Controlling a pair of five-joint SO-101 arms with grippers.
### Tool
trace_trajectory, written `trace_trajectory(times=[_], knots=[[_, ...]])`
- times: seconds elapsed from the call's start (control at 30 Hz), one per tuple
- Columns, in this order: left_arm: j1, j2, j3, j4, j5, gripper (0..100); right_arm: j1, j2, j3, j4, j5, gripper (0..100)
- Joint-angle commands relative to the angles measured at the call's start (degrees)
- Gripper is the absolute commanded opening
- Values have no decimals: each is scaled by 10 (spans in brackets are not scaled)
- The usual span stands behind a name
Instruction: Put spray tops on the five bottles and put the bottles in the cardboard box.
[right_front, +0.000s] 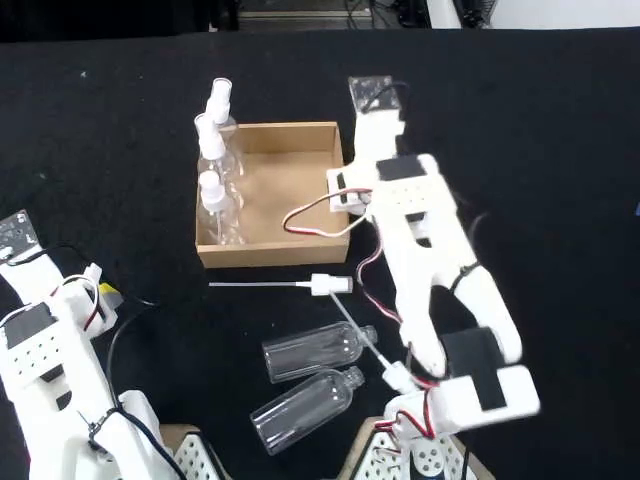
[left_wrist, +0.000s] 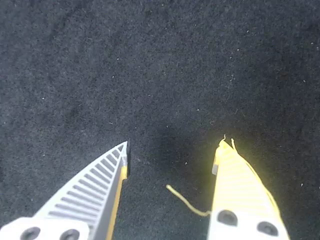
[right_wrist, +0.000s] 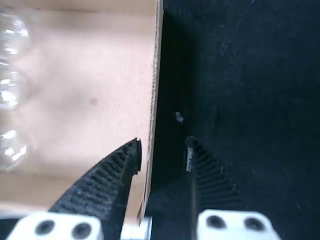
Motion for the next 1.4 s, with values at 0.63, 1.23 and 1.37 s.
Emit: trace_trajectory(times=[0.63,1.23,1.37], knots=[[6,-5,-11,-6,4,264,-198,-367,100,395,407,175],[-24,-5,-34,11,30,263,-350,-369,338,206,387,193],[-25,-5,-30,12,29,263,-349,-371,400,145,396,194]])
